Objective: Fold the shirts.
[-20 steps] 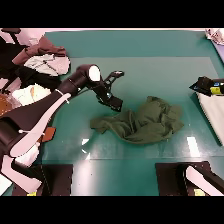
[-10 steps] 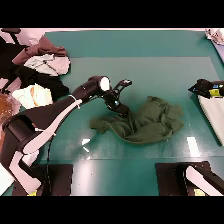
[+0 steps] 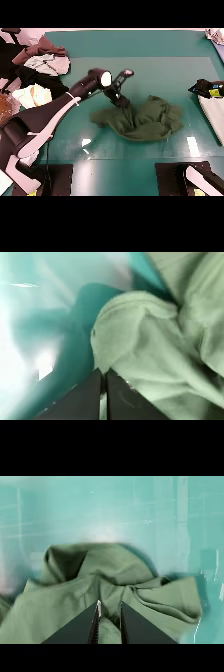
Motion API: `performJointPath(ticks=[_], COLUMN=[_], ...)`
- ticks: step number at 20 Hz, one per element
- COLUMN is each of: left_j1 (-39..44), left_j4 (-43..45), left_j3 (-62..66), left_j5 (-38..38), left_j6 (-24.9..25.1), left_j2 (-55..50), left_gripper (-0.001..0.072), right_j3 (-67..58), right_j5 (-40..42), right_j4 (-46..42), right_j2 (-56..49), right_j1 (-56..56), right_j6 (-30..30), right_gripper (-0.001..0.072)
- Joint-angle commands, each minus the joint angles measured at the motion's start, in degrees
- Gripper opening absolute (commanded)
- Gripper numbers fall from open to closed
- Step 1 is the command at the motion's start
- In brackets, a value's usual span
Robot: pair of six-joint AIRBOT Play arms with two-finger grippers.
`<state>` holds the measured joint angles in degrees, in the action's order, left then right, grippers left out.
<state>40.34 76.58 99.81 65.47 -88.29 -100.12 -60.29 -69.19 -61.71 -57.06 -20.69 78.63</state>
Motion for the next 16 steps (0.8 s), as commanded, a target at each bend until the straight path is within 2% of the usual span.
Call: performJointPath(ticks=[1, 3, 8, 11, 13, 15, 16], left_j1=[0.0, -0.2, -2.4, -2.3, -2.3, -2.3, -2.3], left_j4=[23.2, 33.1, 36.9, 42.0, 43.8, 44.5, 44.7], left_j3=[3.7, 3.7, 2.1, 2.2, 2.1, 1.7, 0.8], left_j5=[1.7, 2.7, 5.8, 11.3, 16.9, 21.2, 20.9], left_j6=[-13.9, -20.5, -27.4, -28.2, -28.3, -28.9, -29.0], left_j2=[6.8, 10.3, 10.6, 11.7, 12.5, 12.6, 12.6], left_gripper=[0.0026, 0.0027, 0.0027, 0.0027, 0.0027, 0.0028, 0.0028], right_j3=[0.0, 0.0, 0.0, 0.0, 0.0, 0.0, 0.0], right_j5=[0.0, 0.0, -0.2, -0.5, -0.6, -2.3, -3.5], right_j4=[-3.3, -8.5, -16.5, -16.4, -15.8, -15.8, -15.0], right_j2=[0.0, 0.0, 0.0, 0.0, -0.6, -2.2, -2.9], right_j1=[2.3, 5.7, 13.2, 12.1, 10.4, 9.9, 10.3], right_j6=[-0.3, -0.2, -0.2, -0.2, -0.2, -0.1, -0.2], right_gripper=[0.0166, 0.0166, 0.0166, 0.0174, 0.0251, 0.0269, 0.0269])
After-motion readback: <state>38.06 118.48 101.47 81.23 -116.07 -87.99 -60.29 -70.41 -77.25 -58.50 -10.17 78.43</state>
